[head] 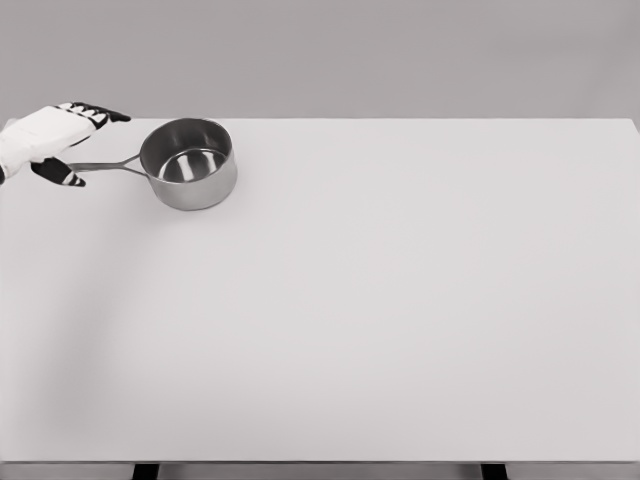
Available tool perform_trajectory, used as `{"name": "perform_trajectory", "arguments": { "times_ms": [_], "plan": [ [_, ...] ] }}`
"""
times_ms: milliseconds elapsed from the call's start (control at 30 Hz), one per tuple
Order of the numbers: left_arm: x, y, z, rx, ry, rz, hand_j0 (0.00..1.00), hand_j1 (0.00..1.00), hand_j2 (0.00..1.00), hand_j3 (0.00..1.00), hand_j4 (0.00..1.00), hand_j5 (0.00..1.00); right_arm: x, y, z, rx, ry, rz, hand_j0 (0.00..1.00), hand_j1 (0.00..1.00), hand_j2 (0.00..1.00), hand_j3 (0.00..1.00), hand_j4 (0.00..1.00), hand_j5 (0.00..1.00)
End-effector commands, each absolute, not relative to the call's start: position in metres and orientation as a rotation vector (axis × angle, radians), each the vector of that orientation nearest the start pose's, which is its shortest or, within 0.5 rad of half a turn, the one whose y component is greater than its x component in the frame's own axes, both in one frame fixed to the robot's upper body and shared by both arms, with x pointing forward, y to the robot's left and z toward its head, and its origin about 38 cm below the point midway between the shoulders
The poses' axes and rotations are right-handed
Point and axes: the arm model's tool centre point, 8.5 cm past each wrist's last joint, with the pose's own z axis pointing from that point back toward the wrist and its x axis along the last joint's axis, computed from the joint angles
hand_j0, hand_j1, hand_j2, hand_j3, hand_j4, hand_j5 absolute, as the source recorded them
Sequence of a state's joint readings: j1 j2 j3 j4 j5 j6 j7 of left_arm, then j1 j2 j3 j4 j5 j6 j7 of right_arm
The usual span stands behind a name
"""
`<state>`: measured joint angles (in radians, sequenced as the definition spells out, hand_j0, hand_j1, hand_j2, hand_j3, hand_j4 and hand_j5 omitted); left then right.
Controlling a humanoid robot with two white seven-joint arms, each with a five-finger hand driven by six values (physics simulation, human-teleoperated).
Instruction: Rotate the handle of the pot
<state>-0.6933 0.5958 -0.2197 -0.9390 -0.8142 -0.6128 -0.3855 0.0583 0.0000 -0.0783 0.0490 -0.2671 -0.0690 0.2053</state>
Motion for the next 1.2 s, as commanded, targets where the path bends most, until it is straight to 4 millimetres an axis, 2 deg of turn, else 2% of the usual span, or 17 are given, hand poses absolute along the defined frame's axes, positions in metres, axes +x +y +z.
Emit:
{"name": "perform_trajectory", "arguments": {
  "times_ms": [0, 267, 600, 1167],
  "plan": [
    [0.504, 0.409, 0.197, 0.777, -1.266, -1.656, 1.0, 1.0, 1.0, 1.0, 1.0, 1.0, -0.043, -0.256, -0.259, 0.091, -0.012, -0.346, 1.0, 1.0, 1.0, 1.0, 1.0, 1.0],
    [0.506, 0.406, 0.192, 0.762, -1.267, -1.648, 1.0, 1.0, 1.0, 1.0, 1.0, 1.0, -0.043, -0.256, -0.259, 0.091, -0.012, -0.346, 1.0, 1.0, 1.0, 1.0, 1.0, 1.0],
    [0.509, 0.391, 0.187, 0.735, -1.293, -1.646, 1.0, 1.0, 1.0, 1.0, 1.0, 1.0, -0.043, -0.256, -0.259, 0.091, -0.012, -0.346, 1.0, 1.0, 1.0, 1.0, 1.0, 1.0],
    [0.512, 0.399, 0.179, 0.715, -1.268, -1.614, 1.0, 1.0, 1.0, 1.0, 1.0, 1.0, -0.043, -0.256, -0.259, 0.091, -0.012, -0.346, 1.0, 1.0, 1.0, 1.0, 1.0, 1.0]
  ]
}}
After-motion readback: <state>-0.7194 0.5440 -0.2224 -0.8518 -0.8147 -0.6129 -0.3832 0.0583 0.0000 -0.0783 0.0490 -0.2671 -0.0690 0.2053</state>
